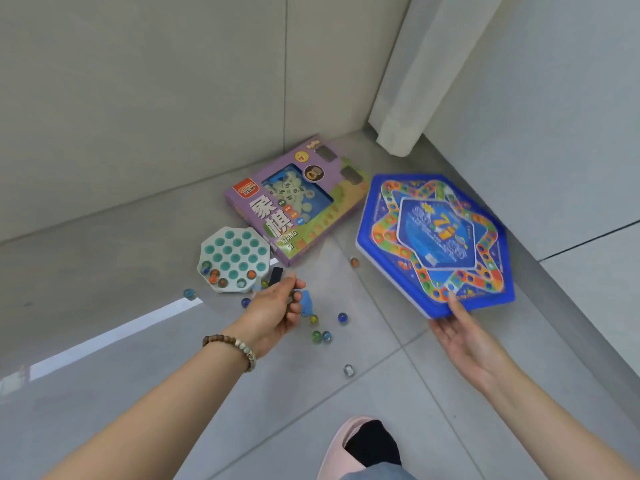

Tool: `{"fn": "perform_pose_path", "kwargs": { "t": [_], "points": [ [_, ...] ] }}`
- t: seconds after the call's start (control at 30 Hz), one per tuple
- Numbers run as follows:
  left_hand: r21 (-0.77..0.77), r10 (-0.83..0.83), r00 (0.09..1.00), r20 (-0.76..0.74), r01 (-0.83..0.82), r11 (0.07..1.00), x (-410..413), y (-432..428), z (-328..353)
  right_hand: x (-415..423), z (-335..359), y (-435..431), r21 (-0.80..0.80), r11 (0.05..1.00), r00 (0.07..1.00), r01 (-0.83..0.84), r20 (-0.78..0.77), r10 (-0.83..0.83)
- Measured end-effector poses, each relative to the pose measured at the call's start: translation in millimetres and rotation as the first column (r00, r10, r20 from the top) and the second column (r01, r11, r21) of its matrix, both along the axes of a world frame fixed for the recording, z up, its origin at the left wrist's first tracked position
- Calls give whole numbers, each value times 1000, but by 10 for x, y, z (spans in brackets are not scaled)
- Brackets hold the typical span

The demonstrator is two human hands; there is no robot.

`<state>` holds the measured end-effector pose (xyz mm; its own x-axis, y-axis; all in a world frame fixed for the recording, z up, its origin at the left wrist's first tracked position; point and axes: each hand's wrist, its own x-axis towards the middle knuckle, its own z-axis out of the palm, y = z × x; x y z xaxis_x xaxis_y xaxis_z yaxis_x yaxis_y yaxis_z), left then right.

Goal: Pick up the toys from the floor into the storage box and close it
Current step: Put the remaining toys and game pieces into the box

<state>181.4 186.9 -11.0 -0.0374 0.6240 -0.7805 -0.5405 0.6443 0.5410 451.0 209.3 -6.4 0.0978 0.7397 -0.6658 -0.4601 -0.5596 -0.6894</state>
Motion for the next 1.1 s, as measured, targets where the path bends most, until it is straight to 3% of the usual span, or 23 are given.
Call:
{"fn": "perform_pose_path", "kwargs": {
  "t": [0.27,0.53,0.63,0.7,0.77,0.83,0.87,0.93,1.03,1.1],
  "points": [
    [-14,-46,999,9,46,999,293,-55,-79,730,-192,-771,-165,986,995,1,95,15],
    [-41,-55,998,8,55,998,686,-89,-159,750,-451,-714,-169,985,1000,17,7,-16],
    [-43,-80,997,-7,80,996,758,-86,-185,887,-400,-767,-220,973,983,-74,151,109],
    [-39,-74,997,-19,73,997,745,-77,-178,928,-325,-761,-329,923,874,-199,366,319],
    [-40,-32,999,-32,30,999,679,-68,-162,894,-246,-705,-439,851,665,-289,547,509],
    [-51,21,999,-39,-23,998,560,-84,-144,745,-170,-614,-408,849,501,-336,686,528],
    [-57,43,998,-36,-45,997,491,-107,-135,620,-150,-565,-344,856,478,-385,720,504],
    [-64,82,996,-21,-83,994,360,-179,-125,306,-134,-521,-244,807,523,-538,654,546],
    [-77,88,996,12,-87,993,236,-319,-145,3,-301,-652,-311,659,390,-685,608,692],
    [-88,78,997,25,-75,993,191,-402,-153,-70,-409,-788,-287,701,413,-653,641,647]
  ]
}}
